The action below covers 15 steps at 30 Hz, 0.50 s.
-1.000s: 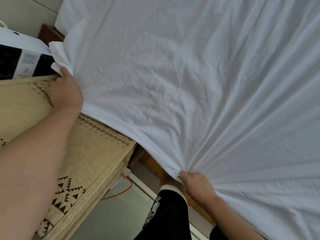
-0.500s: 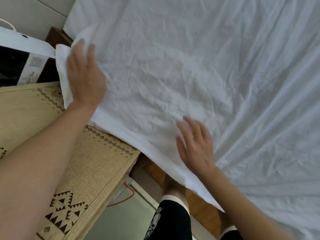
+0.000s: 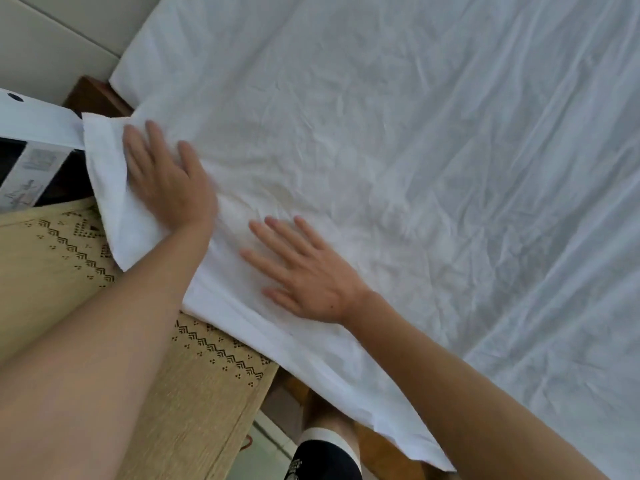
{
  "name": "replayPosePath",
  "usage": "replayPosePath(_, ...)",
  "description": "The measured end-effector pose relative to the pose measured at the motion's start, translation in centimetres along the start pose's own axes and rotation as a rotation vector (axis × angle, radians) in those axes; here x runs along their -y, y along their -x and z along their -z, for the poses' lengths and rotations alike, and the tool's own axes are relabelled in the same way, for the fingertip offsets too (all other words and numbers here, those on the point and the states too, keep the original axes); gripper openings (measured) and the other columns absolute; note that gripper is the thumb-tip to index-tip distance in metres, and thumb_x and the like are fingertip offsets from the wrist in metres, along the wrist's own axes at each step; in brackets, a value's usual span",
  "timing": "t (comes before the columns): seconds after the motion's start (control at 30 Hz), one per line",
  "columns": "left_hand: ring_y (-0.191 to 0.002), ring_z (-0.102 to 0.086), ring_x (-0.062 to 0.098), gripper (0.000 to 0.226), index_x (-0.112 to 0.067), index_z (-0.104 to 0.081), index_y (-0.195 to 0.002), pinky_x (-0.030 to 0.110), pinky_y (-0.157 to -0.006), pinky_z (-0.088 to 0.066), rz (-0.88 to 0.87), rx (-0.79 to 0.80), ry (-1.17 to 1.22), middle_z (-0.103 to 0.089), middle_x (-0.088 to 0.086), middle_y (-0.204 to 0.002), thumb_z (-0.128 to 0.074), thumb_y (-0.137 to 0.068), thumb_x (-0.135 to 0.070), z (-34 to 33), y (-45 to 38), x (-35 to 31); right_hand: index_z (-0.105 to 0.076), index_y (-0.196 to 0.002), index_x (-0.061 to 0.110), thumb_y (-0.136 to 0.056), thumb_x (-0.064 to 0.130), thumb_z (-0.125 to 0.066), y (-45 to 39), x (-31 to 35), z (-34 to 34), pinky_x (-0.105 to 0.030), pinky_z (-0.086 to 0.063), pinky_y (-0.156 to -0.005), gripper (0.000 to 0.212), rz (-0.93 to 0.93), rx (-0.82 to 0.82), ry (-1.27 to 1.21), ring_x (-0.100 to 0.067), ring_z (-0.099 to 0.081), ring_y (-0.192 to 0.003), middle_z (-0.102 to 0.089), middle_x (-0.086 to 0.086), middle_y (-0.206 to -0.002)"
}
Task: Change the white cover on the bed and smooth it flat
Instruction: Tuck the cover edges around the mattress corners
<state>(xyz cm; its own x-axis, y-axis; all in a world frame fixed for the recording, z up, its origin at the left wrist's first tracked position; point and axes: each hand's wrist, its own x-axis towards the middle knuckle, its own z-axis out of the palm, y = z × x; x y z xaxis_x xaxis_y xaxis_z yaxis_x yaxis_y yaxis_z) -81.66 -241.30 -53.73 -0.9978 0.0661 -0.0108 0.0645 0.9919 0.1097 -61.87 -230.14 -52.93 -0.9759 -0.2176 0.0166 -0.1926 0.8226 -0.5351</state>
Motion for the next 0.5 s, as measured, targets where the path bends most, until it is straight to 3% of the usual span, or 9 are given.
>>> replayPosePath(0.1,-0.145,-0.02,0.028,0.059,-0.012,-0.028,-0.151,0.038,-0.116,-0.014,0.036,0.04,-0.007,-0.02,0.013,-0.159,-0.026,-0.098,-0.039,0.5,-0.8,0.6,-0.04,-0.146,0.015,-0.095,0.037,-0.038,-2.5,-5.4,3.2,-0.047,-0.009,-0.116,0.055,-0.492,-0.268,0.066,-0.037,-0.026,-0.142,-0.031,-0.021,-0.153)
replayPosePath(0.17,-0.144,-0.021,0.032,0.057,-0.009,-0.029,-0.149,0.041,-0.116,-0.014,-0.037,0.038,-0.043,-0.021,0.018,-0.157,-0.027,-0.098,-0.034,0.9,-0.9,-0.3,-0.026,-0.152,0.015,-0.097,0.041,-0.03,-3.2,-9.3,5.0,-0.047,-0.005,-0.117,0.06,-0.711,-0.126,0.119,-0.035,-0.013,-0.147,-0.015,-0.02,-0.158)
replayPosePath(0.23,-0.145,-0.02,0.032,0.055,-0.009,-0.029,-0.149,0.042,-0.117,-0.013,-0.238,0.079,-0.021,-0.022,0.018,-0.157,-0.029,-0.099,-0.033,1.2,-1.0,-1.8,-0.01,-0.155,0.016,-0.1,0.045,-0.024,-3.3,-10.9,5.4,-0.047,0.003,-0.119,0.063,-0.696,0.063,0.162,-0.032,0.002,-0.148,0.001,-0.019,-0.16)
replayPosePath(0.3,-0.146,-0.019,0.028,0.058,-0.011,-0.026,-0.15,0.042,-0.119,-0.01,-0.413,0.187,0.017,-0.022,0.015,-0.158,-0.031,-0.1,-0.039,1.0,-1.9,-3.6,-0.004,-0.155,0.019,-0.1,0.049,-0.022,-3.4,-11.1,5.0,-0.047,0.008,-0.118,0.064,-0.609,0.102,0.166,-0.031,0.008,-0.148,0.007,-0.016,-0.16)
replayPosePath(0.4,-0.145,-0.021,0.026,0.066,-0.013,-0.025,-0.151,0.044,-0.119,-0.011,-0.388,0.298,0.05,-0.025,0.012,-0.157,-0.031,-0.099,-0.052,0.6,-4.3,-5.8,-0.001,-0.154,0.022,-0.1,0.052,-0.02,-3.3,-11.0,4.9,-0.047,0.011,-0.118,0.065,-0.533,0.142,0.186,-0.03,0.012,-0.148,0.01,-0.012,-0.161)
replayPosePath(0.5,-0.132,-0.038,0.032,0.076,-0.01,-0.036,-0.145,0.044,-0.111,-0.025,-0.352,0.301,-0.015,-0.042,0.016,-0.144,-0.037,-0.092,-0.064,1.2,-5.9,-6.1,-0.001,-0.154,0.023,-0.1,0.053,-0.021,-3.3,-11.2,5.0,-0.046,0.01,-0.118,0.066,-0.515,0.162,0.196,-0.029,0.012,-0.148,0.01,-0.011,-0.161)
